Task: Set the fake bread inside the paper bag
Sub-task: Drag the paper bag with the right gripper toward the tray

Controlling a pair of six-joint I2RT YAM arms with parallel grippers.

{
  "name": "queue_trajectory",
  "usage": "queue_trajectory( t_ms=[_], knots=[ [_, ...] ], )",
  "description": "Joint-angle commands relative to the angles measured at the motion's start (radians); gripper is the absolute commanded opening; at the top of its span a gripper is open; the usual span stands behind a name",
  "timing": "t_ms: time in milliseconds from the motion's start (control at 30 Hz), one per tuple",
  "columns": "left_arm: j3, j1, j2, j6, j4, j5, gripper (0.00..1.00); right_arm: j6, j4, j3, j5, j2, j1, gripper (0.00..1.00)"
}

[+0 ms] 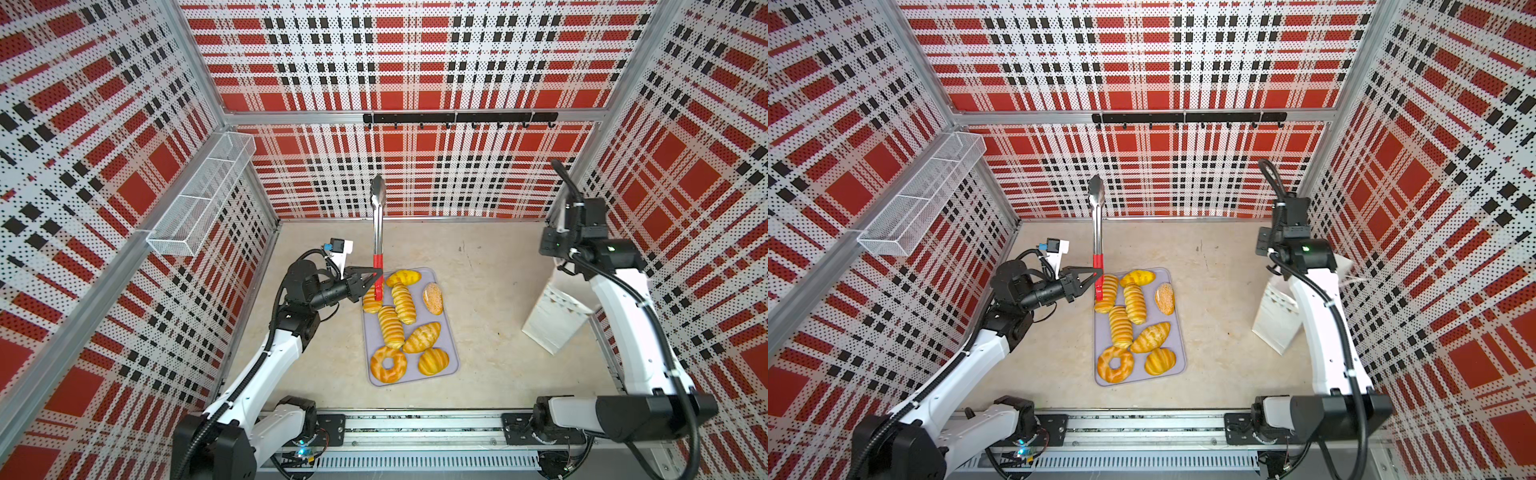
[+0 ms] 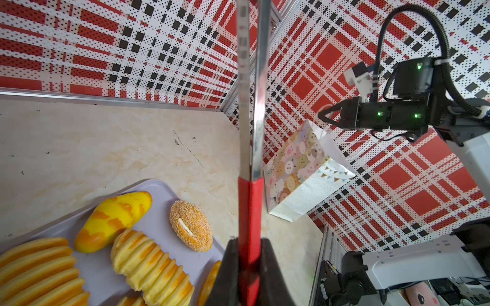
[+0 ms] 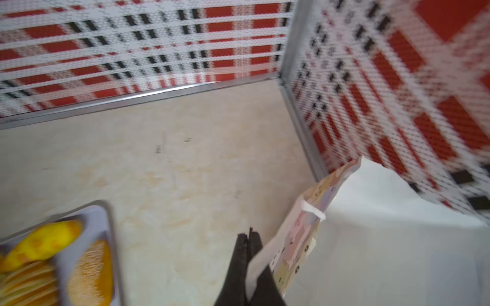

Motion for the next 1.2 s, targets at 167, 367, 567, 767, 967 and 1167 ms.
queue_trajectory(
  t_ms=[167, 367, 567, 767, 967, 1167],
  knots=[
    [0.029, 0.022, -0.015, 0.063, -0.035, -0.071, 0.00, -0.029, 0.135, 0.251, -0.124, 0.254, 0.251, 0.00],
    [0.031, 0.029, 0.001, 0.063, -0.040, -0.076, 0.00, -0.035, 0.169, 0.271, -0.214, 0.328, 0.275, 0.00],
    [0.035, 0.036, 0.010, 0.064, -0.041, -0.075, 0.00, -0.052, 0.147, 0.277, -0.261, 0.342, 0.284, 0.00],
    [0.038, 0.037, 0.018, 0.063, -0.041, -0.069, 0.00, -0.050, 0.159, 0.278, -0.236, 0.324, 0.286, 0.45],
    [0.030, 0.028, -0.008, 0.070, -0.045, -0.088, 0.00, -0.031, 0.166, 0.212, -0.115, 0.218, 0.284, 0.76],
    [0.037, 0.014, -0.012, 0.073, -0.052, -0.096, 0.00, -0.024, 0.190, 0.017, -0.081, -0.001, 0.276, 0.88]
  ],
)
